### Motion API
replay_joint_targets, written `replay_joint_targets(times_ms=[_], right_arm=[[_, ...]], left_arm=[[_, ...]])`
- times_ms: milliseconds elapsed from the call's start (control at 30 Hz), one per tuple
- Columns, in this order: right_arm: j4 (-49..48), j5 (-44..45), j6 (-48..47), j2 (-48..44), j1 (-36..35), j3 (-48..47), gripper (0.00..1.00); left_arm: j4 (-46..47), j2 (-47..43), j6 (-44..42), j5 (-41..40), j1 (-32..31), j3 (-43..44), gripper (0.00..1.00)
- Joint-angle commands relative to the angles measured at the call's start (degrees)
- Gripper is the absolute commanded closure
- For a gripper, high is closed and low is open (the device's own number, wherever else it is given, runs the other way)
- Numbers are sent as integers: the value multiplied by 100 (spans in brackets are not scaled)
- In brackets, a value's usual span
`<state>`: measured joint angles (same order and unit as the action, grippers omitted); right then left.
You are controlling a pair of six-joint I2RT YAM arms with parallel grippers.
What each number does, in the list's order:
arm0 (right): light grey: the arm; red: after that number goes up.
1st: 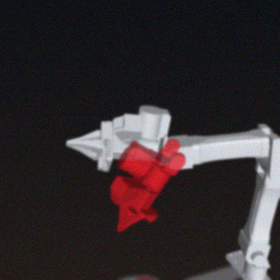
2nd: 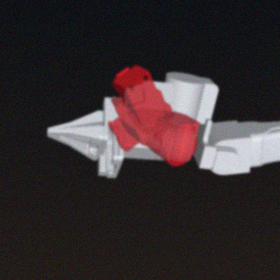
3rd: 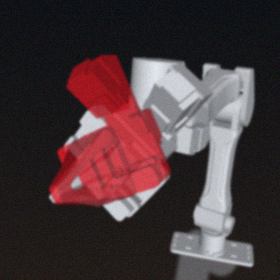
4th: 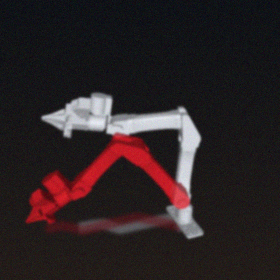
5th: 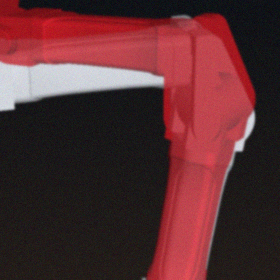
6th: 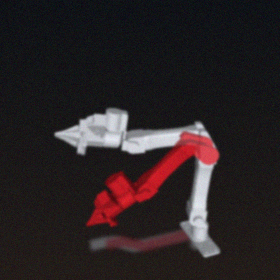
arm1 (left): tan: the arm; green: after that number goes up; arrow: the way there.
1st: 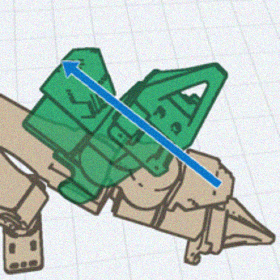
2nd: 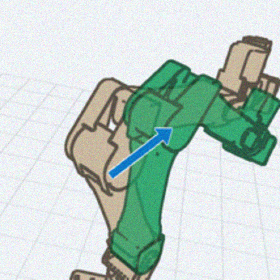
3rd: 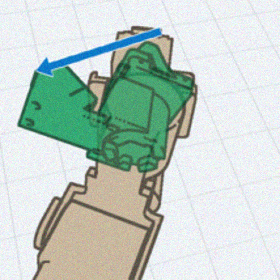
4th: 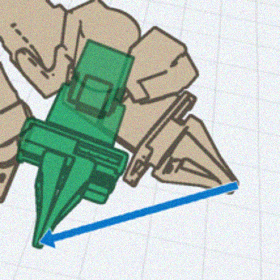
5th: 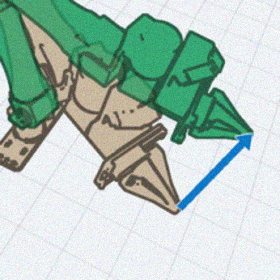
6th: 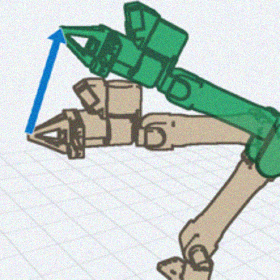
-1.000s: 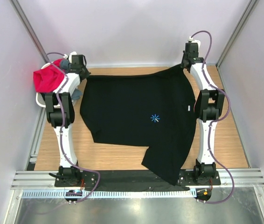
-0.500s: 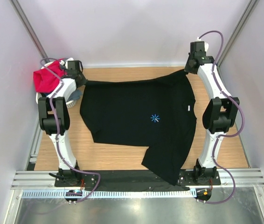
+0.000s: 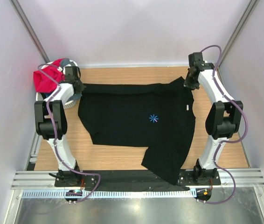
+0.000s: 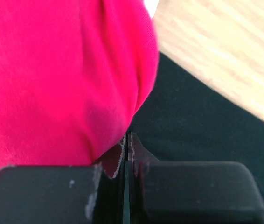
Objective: Fold and stack the t-shirts
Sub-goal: Fold the tshirt
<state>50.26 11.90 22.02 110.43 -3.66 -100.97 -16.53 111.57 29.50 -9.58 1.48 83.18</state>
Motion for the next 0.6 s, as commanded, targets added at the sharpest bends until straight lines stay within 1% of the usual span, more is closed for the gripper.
replay_joint_targets(times_ms=[0, 167, 333, 567], right_arm=[[274, -91, 276, -707, -56, 226, 99], [423, -144, 627, -944, -143, 560, 99], [511, -109, 707, -962, -144, 596, 99], [740, -144, 944, -1006, -144, 981, 99]], left_arm=[[54, -381, -111, -123, 28, -117, 100], [-8, -452, -76, -123, 37, -223, 100], [-16, -443, -49, -131, 37, -284, 100], [-43, -478, -75, -167, 28, -486, 100]])
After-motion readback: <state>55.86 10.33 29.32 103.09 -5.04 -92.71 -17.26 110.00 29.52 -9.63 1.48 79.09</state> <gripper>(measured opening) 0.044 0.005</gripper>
